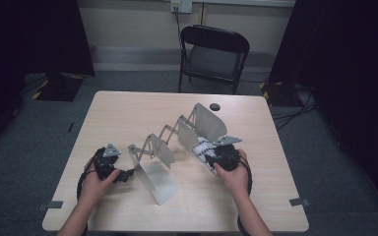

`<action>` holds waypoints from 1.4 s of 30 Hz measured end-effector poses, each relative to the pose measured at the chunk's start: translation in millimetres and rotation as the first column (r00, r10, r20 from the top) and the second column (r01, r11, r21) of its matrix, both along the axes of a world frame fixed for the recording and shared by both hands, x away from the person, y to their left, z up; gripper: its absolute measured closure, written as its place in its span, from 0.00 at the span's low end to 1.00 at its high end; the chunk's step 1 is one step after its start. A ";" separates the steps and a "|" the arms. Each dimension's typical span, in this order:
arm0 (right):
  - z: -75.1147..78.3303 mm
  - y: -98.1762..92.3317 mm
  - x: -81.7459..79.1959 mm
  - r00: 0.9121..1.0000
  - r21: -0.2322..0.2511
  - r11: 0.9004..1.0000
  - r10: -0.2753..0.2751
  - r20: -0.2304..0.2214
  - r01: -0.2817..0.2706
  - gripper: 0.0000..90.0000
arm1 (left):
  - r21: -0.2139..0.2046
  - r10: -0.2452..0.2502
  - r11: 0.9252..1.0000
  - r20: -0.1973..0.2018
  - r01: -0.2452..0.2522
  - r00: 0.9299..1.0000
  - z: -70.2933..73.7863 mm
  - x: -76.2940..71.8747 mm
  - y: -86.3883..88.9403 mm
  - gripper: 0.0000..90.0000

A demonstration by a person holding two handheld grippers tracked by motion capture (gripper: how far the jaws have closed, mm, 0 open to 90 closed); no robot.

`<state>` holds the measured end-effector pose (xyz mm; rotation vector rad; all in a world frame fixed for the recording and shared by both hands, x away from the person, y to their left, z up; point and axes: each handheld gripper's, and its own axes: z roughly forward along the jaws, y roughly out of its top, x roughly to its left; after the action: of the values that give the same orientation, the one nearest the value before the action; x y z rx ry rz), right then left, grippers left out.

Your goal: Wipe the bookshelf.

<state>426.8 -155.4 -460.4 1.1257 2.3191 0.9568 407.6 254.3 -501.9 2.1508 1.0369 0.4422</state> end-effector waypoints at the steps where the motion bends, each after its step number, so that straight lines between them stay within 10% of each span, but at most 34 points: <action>1: -2.9 1.3 0.8 1.000 -0.007 1.000 -0.003 -0.005 0.002 0.59 | -0.002 -0.001 1.000 -0.001 0.001 1.000 -0.1 0.0 -0.1 0.00; 6: -23.0 2.9 6.7 0.999 -0.007 1.000 -0.031 -0.042 0.030 0.57 | -0.003 -0.001 1.000 -0.002 0.001 1.000 -0.1 0.0 -0.1 0.00; 25: -15.3 2.2 8.0 0.993 0.023 0.999 -0.029 -0.111 0.032 0.87 | 0.000 0.000 1.000 0.000 0.000 1.000 0.0 0.0 0.0 0.00; 42: 75.0 -13.3 4.2 0.999 0.048 0.999 -0.008 0.032 0.006 0.87 | -0.006 0.003 1.000 0.000 -0.003 1.000 -0.3 0.0 -0.5 0.00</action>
<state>431.0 -168.7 -385.4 1.1281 2.2764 1.0257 407.6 253.8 -502.2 2.1443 1.0407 0.4404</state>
